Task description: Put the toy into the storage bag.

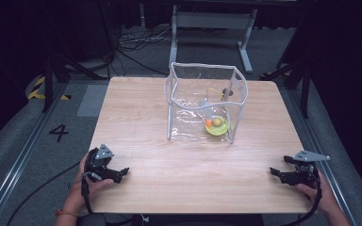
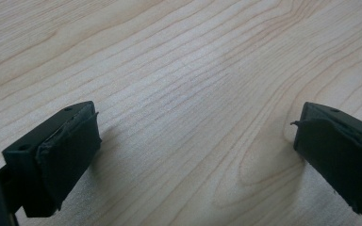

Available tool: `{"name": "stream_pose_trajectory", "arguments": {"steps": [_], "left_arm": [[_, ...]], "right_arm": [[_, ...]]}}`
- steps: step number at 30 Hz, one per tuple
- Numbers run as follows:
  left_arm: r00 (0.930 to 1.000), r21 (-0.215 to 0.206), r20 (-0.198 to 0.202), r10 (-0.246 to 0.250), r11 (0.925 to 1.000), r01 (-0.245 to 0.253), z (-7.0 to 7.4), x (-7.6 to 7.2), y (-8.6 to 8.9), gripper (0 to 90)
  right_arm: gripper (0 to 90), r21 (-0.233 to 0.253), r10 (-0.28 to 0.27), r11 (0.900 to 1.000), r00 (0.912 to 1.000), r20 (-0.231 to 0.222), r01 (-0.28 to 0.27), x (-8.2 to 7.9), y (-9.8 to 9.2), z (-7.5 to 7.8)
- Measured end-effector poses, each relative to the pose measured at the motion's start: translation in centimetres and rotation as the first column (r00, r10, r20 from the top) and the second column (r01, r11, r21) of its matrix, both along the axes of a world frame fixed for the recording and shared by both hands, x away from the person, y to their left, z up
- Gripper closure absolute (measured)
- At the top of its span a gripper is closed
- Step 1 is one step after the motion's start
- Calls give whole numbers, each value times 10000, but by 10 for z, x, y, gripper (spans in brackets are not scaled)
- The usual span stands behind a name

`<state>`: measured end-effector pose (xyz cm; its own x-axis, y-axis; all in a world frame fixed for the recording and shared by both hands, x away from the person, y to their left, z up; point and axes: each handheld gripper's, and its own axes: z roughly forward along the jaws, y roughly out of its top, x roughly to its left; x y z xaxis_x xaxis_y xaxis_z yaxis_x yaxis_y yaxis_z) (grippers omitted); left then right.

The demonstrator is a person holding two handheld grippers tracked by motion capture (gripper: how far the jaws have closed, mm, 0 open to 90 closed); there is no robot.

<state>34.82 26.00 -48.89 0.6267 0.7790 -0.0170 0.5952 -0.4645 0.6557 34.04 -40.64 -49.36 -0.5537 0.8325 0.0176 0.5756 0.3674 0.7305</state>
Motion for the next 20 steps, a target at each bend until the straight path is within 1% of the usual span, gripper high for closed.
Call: {"name": "stream_pose_trajectory", "arguments": {"steps": [11, 20], "left_arm": [[10000, 15, 9, -4, 10000, 4, 0, 0, 0, 13], [10000, -19, 59, 15, 10000, -15, 0, 1, 0, 10]], "right_arm": [[152, -31, -33, 10000, 10000, 0, 33, 0, 0, 0], [134, -64, -183, 9998, 9998, -35, 182, 0, 0, 0]]}}
